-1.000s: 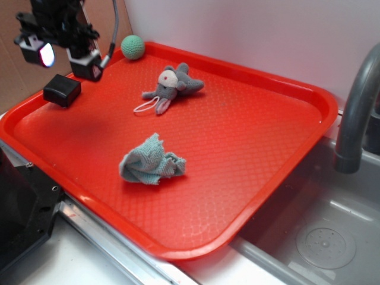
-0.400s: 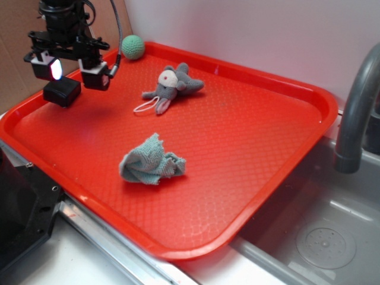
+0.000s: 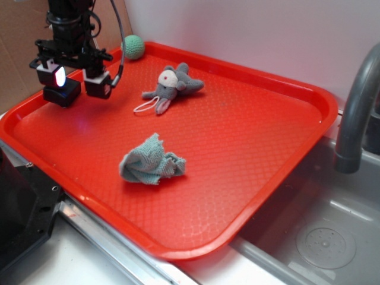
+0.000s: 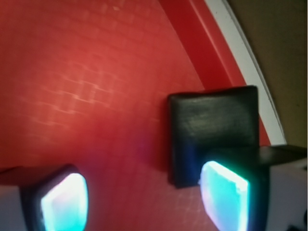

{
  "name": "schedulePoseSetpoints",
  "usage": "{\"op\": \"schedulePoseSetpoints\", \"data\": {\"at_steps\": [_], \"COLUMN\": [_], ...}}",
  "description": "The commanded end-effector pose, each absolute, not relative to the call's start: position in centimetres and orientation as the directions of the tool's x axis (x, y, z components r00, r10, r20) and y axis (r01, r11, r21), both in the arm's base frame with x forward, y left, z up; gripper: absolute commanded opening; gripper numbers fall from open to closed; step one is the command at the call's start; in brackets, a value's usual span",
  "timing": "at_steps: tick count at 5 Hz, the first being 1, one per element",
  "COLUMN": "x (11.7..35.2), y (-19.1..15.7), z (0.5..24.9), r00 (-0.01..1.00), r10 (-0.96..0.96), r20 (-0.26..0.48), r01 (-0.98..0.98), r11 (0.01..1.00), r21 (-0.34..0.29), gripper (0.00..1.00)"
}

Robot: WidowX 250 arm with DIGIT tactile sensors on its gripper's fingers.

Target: Grab the black box.

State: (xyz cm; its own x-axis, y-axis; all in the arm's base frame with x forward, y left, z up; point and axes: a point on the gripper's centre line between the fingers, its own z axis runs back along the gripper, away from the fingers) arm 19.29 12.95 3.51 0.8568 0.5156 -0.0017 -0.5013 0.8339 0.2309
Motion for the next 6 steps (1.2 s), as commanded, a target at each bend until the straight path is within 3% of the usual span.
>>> {"op": "schedulePoseSetpoints", "data": {"at_steps": [1, 4, 6], "x": [19.9, 19.6, 19.5], "y": [15.0, 16.5, 17.2], "z": [5.2, 2.9, 3.0], "r00": [0.843, 0.843, 0.832], "r10": [0.535, 0.539, 0.555], "r20": [0.051, -0.004, -0.005], "r01": [-0.531, -0.511, -0.527], "r11": [0.814, 0.801, 0.793], "r21": [0.236, 0.311, 0.306], "gripper": [1.0, 1.0, 1.0]}}
